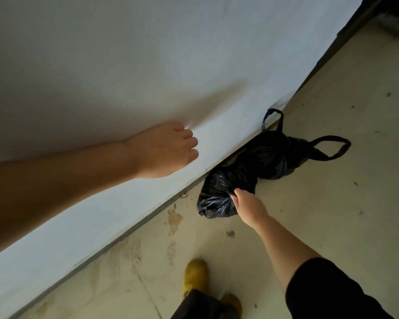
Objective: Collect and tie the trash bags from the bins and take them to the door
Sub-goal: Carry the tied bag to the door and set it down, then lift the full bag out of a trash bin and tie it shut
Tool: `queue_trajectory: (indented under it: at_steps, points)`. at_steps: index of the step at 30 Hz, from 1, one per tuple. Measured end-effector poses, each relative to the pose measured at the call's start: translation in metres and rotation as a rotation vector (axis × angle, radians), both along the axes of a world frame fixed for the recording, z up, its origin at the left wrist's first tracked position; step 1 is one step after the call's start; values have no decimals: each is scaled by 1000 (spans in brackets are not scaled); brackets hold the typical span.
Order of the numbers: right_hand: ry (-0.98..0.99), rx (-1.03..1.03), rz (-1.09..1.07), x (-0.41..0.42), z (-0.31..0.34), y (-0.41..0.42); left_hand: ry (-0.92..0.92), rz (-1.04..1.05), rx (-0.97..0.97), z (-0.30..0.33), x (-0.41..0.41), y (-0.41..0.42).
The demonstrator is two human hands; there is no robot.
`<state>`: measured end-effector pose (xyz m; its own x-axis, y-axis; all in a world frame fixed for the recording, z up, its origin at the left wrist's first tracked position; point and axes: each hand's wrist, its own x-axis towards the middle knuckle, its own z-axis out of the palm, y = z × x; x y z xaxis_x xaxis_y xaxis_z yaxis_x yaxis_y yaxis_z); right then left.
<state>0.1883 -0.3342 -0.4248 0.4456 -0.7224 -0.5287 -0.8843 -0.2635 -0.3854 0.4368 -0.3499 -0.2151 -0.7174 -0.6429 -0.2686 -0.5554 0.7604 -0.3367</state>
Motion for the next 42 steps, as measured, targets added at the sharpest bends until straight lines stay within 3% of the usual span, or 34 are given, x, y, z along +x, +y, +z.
queue_trajectory:
  at_steps: [6, 9, 14, 22, 30, 42]
  points:
    - [116, -35, 48, -15, 55, -13, -19, 109, 139, 15, -12, -1]
    - [137, -70, 98, -26, 119, -28, -100, 340, 280, 35, -27, -3]
    - [181, -111, 211, -41, 246, -54, 58, 522, 400, 92, -58, -5]
    - [163, -327, 219, -42, 411, -42, 237, 616, 382, 222, -99, 17]
    - [105, -564, 321, -33, 462, 11, 357, 850, 373, 264, -78, 84]
    - [112, -412, 817, 15, 466, 119, 605, 1611, 266, 259, -79, 314]
